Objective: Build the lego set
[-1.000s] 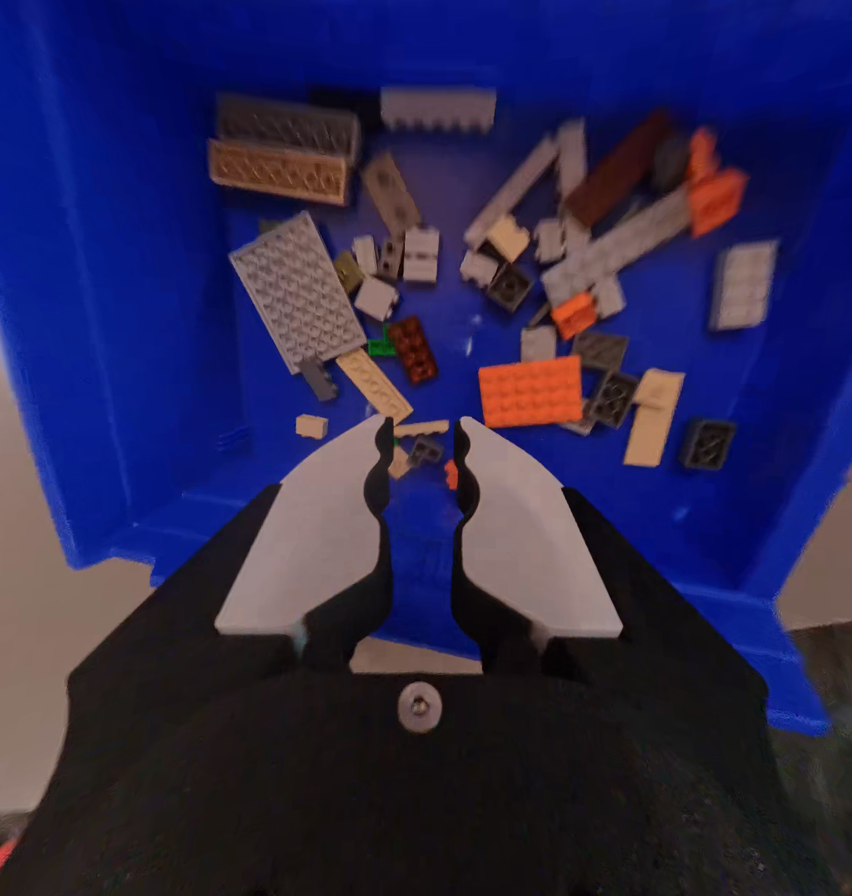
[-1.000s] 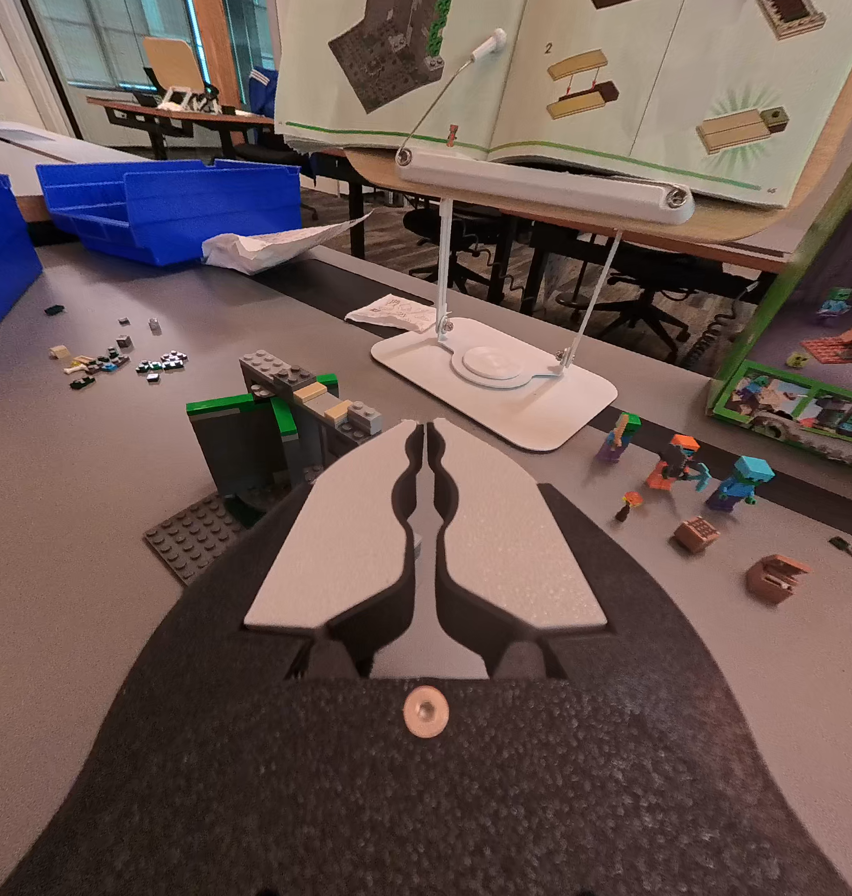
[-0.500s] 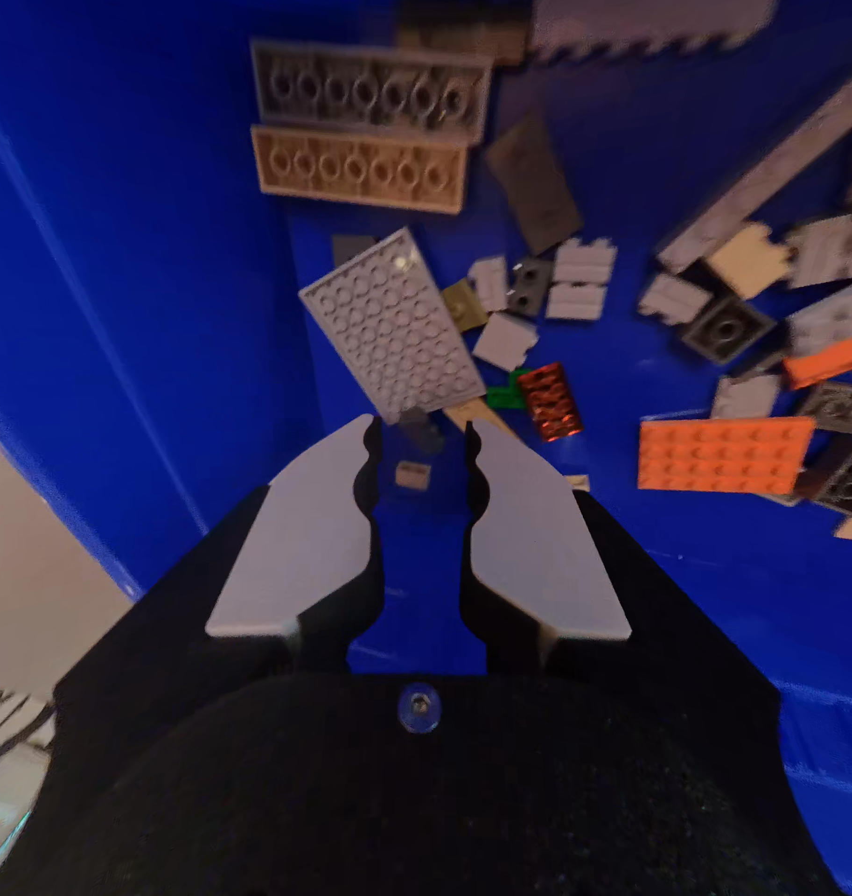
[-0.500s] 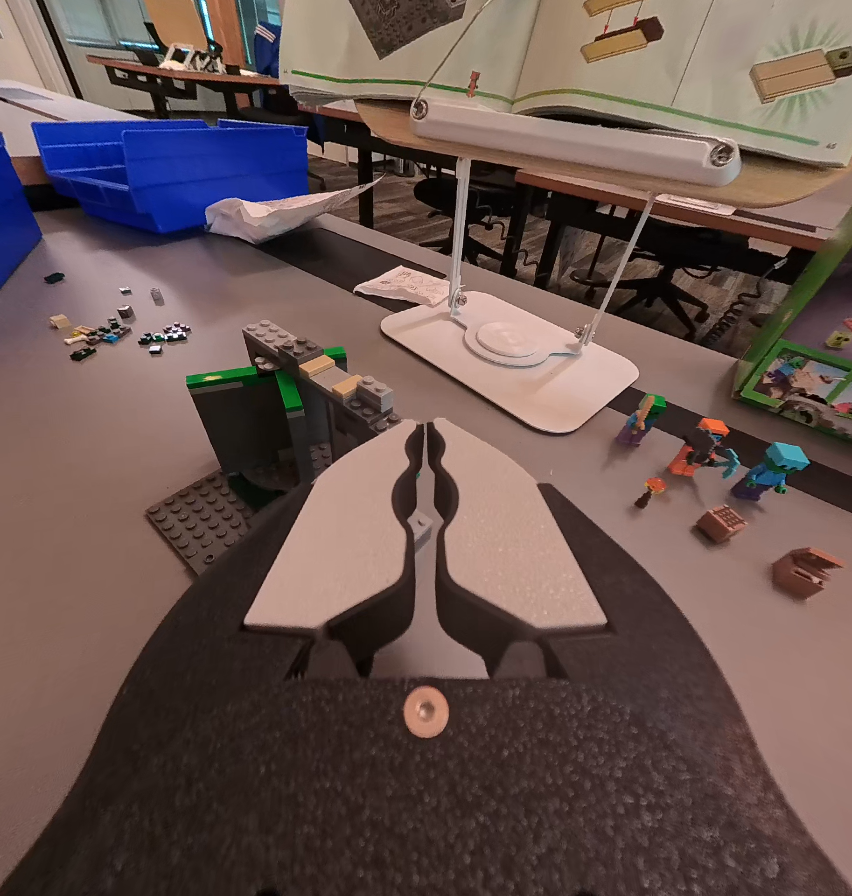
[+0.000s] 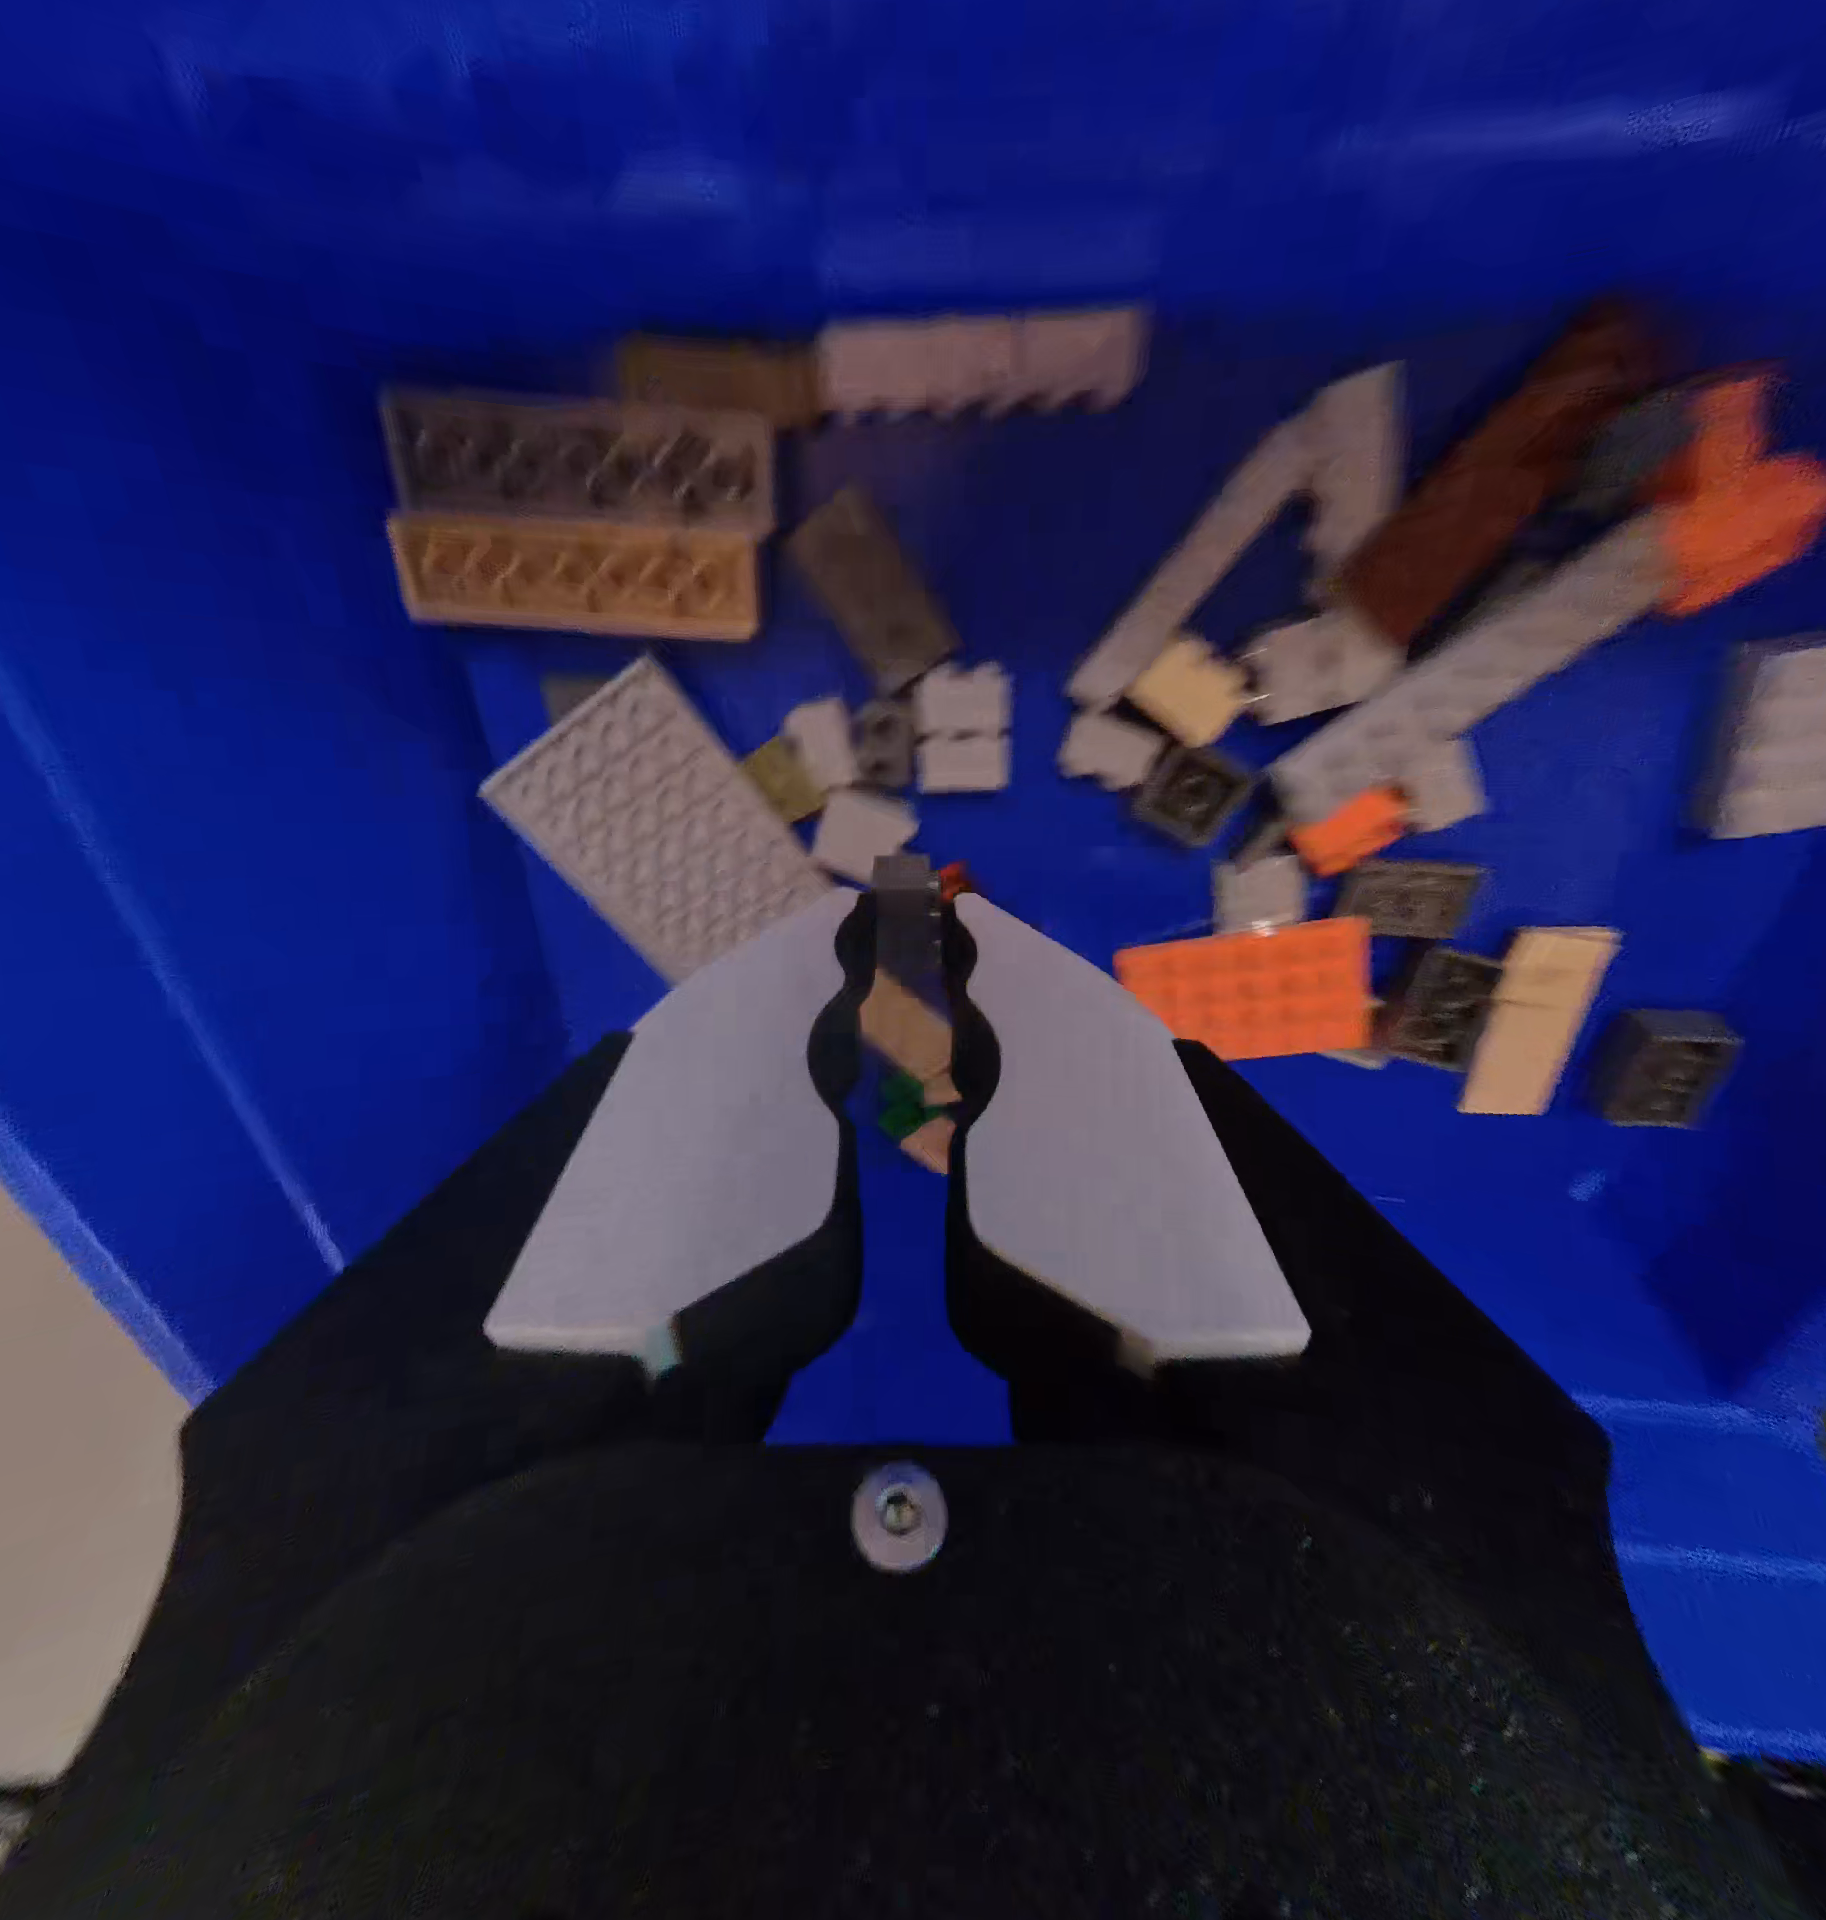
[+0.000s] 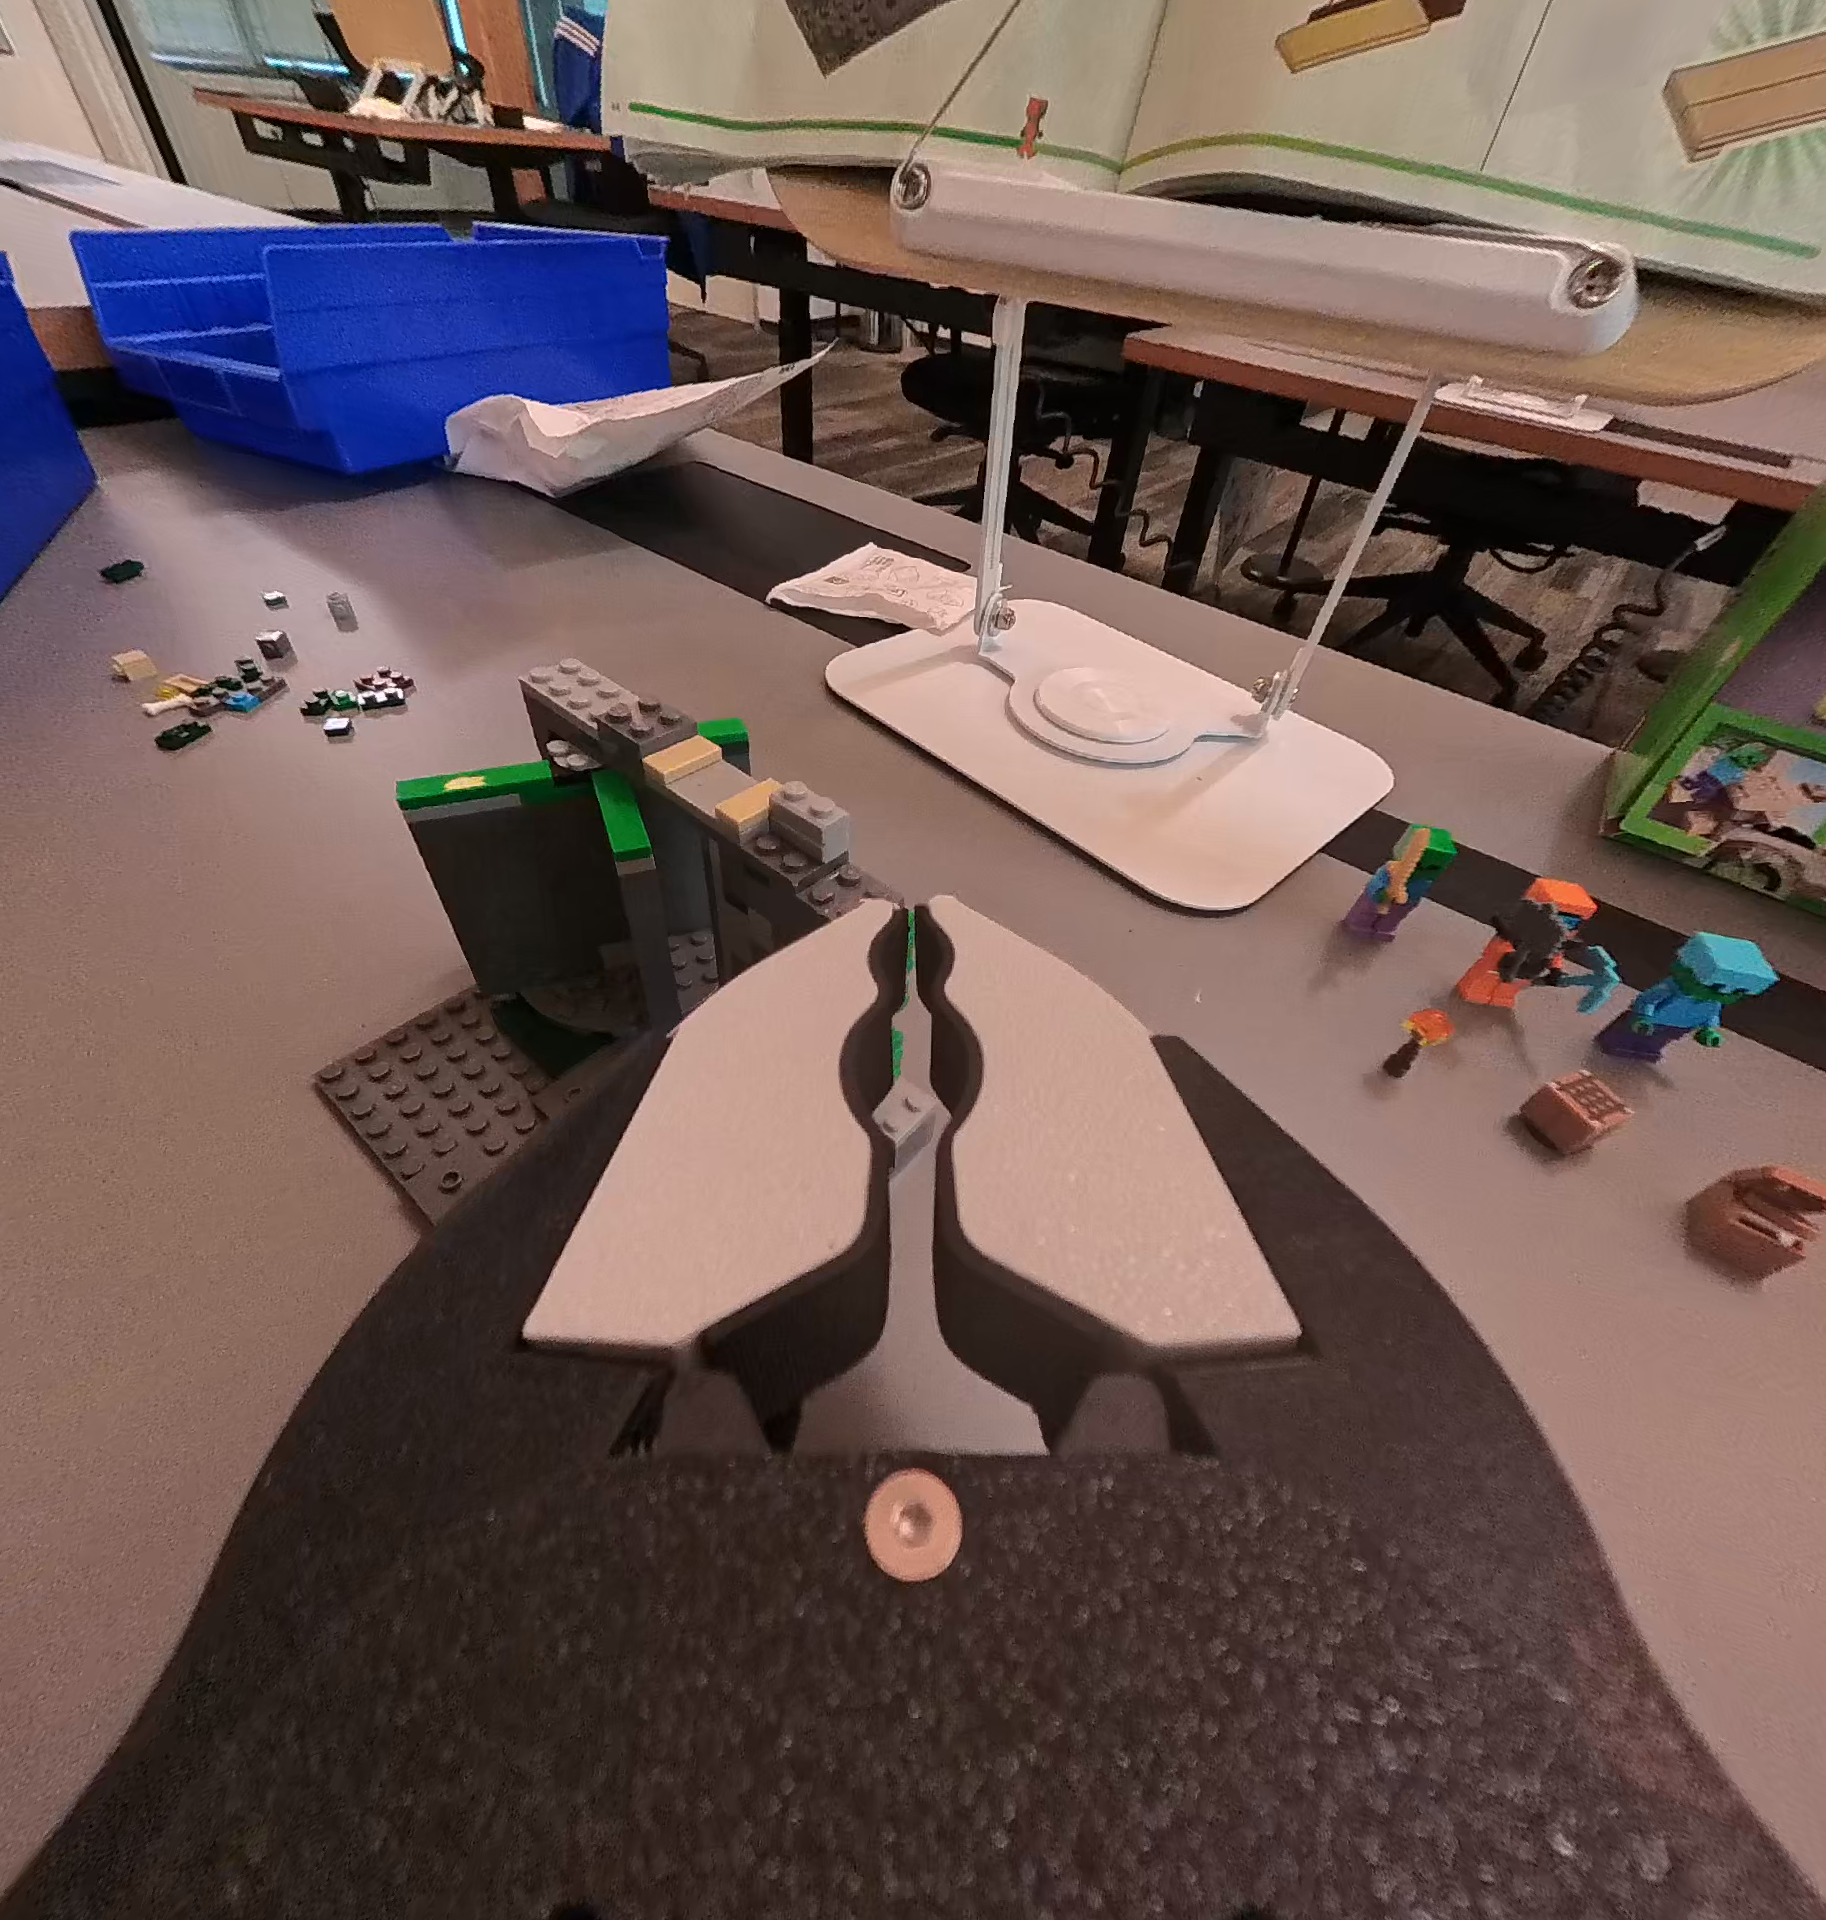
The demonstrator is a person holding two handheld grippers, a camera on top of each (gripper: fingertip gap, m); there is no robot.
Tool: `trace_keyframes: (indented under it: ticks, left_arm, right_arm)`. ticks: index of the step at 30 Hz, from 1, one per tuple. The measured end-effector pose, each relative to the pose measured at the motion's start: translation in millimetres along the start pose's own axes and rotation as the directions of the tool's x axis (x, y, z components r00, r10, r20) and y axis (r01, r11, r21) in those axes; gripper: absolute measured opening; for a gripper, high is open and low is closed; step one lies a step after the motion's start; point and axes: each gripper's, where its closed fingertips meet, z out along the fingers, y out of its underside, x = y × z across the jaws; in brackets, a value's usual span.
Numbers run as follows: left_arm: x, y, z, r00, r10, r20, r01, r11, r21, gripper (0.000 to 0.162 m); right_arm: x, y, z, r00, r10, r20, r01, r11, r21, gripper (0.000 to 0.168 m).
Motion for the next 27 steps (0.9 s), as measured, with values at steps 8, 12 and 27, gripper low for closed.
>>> trace_keyframes:
  ticks: [8, 12, 27]
  left_arm:
    - [55, -24, -11, 0.986, 0.163, -0.032, -0.159, 0.984, 0.083, 0.028]
    - [83, -9, -10, 0.966, 0.237, -0.102, -0.231, 0.970, 0.068, 0.030]
    - [109, 29, 18, 0.929, 0.356, -0.099, -0.365, 0.926, -0.098, 0.018]
  right_arm:
    - [-3, 3, 2, 1.000, -0.007, 0.003, 0.007, 1.000, -0.012, 0.001]
    - [-2, 4, 2, 1.000, -0.005, -0.001, 0.005, 1.000, -0.014, 0.001]
    - [-3, 3, 2, 1.000, -0.010, -0.002, 0.010, 1.000, -0.015, 0.000]
